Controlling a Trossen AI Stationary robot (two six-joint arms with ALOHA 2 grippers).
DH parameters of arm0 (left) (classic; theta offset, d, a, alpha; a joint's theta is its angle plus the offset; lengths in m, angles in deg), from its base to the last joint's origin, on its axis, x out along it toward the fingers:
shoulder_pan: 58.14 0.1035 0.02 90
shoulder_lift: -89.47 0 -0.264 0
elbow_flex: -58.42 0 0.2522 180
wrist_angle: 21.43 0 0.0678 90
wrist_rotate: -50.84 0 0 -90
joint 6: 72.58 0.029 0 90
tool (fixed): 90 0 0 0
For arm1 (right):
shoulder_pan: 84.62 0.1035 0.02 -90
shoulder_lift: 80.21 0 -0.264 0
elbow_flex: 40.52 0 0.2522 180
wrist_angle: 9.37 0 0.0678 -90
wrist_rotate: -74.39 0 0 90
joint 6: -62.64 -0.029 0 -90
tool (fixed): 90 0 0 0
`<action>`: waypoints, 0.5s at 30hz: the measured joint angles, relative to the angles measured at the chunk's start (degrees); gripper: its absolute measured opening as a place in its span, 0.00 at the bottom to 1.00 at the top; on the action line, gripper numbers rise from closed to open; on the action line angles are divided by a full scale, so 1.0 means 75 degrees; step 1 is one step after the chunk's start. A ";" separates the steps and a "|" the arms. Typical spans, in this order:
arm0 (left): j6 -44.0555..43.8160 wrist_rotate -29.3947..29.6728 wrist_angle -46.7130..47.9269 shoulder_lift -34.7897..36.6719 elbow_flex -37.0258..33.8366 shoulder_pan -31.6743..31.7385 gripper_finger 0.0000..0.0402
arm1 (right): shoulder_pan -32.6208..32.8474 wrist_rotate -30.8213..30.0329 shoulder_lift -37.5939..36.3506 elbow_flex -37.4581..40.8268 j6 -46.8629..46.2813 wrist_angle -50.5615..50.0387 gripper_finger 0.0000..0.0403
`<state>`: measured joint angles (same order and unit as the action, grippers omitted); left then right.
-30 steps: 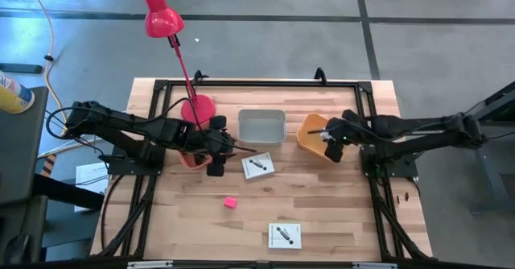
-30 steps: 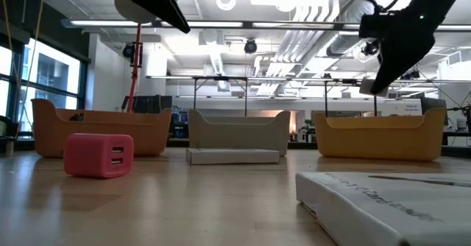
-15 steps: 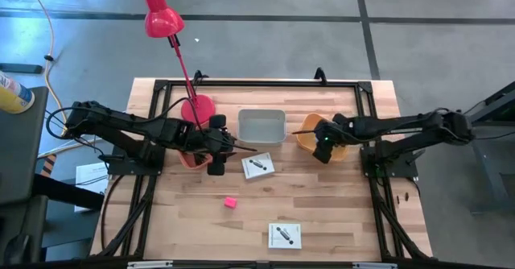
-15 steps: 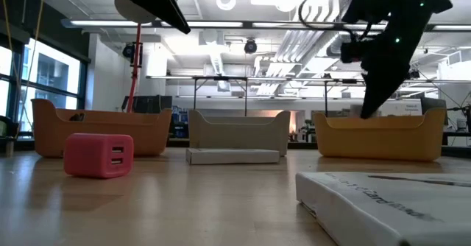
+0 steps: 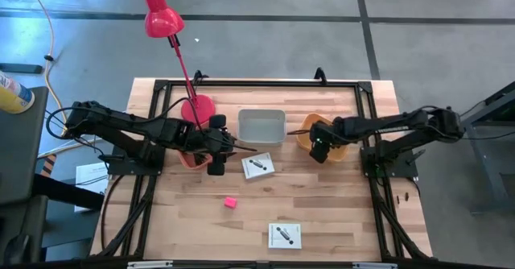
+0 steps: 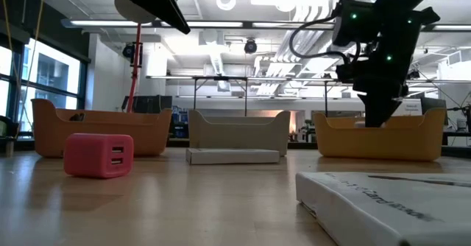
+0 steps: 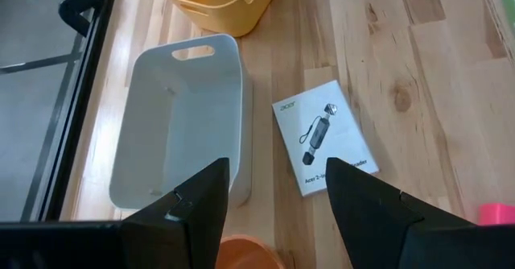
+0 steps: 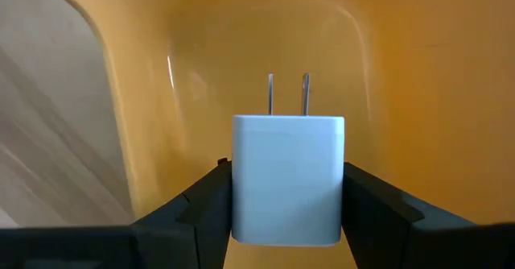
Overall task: Pick and place items into bin
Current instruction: Put the white charger adapter into the orange bin
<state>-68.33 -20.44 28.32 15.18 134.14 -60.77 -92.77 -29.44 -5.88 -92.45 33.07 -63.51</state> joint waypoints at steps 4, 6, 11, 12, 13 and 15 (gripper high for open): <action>-0.0003 -0.0003 0.0003 0.0000 0.0000 0.0000 0.48 | -0.0174 0.0313 -0.0003 0.0000 0.0009 -0.0002 0.47; 0.0000 -0.0003 0.0006 0.0000 0.0000 0.0000 0.48 | -0.0225 0.0330 -0.0003 0.0003 -0.0002 -0.0001 0.47; 0.0006 -0.0003 0.0012 0.0000 0.0000 0.0000 0.48 | -0.0269 0.0298 -0.0003 0.0003 0.0001 -0.0001 0.48; 0.0008 -0.0003 0.0013 0.0000 0.0000 0.0000 0.48 | -0.0269 0.0278 -0.0003 0.0001 0.0003 -0.0001 0.48; 0.0009 -0.0003 0.0015 0.0000 0.0000 0.0000 0.48 | -0.0267 0.0263 -0.0003 0.0003 0.0011 -0.0001 0.49; 0.0009 -0.0003 0.0015 0.0000 0.0000 0.0000 0.48 | -0.0269 0.0246 -0.0004 0.0003 0.0047 0.0000 0.51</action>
<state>-68.27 -20.46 28.42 15.18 134.14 -60.77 -94.79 -27.59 -5.91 -92.43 33.42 -63.51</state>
